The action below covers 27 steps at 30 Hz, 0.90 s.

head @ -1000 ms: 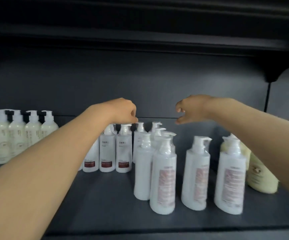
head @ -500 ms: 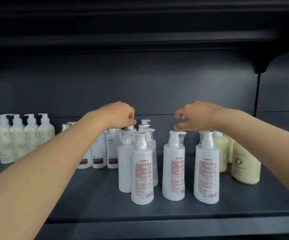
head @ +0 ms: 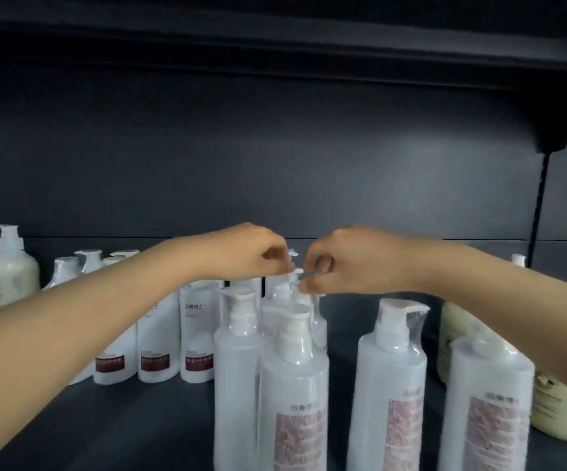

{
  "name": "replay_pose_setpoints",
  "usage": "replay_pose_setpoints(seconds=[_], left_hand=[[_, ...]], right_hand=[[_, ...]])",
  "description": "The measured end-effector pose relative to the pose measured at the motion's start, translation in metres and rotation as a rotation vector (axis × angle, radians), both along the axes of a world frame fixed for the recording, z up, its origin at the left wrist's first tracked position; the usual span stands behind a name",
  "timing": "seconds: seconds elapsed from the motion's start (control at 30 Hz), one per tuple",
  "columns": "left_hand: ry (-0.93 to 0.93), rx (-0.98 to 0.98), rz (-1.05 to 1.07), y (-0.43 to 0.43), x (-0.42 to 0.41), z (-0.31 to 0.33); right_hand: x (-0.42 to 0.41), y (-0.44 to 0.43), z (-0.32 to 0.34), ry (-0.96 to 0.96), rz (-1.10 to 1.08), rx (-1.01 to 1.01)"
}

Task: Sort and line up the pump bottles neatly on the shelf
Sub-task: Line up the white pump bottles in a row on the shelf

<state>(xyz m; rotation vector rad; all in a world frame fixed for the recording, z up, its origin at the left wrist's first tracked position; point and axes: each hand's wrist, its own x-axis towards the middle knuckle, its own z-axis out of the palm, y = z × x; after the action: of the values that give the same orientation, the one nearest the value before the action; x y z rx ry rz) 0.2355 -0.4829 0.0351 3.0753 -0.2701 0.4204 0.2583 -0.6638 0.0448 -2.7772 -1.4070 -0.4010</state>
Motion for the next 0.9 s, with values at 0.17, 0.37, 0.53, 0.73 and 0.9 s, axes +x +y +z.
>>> replay_pose_setpoints(seconds=[0.17,0.37,0.53,0.73,0.9], left_hand=[[0.039,-0.210,-0.111,0.006,0.015,-0.019],[0.041,-0.305,-0.103,0.004,0.021,-0.020],[0.028,-0.333,-0.111,0.005,0.022,-0.019],[0.011,-0.258,-0.058,0.022,0.028,-0.013],[-0.025,-0.171,-0.007,0.039,0.038,-0.008]], right_hand=[[0.005,0.004,-0.007,0.190,0.056,0.107],[0.012,0.002,-0.010,0.424,0.104,0.209],[0.021,0.004,-0.008,0.508,0.126,0.218],[0.044,0.004,0.001,0.558,0.119,0.133],[0.069,0.017,0.005,0.498,0.067,0.047]])
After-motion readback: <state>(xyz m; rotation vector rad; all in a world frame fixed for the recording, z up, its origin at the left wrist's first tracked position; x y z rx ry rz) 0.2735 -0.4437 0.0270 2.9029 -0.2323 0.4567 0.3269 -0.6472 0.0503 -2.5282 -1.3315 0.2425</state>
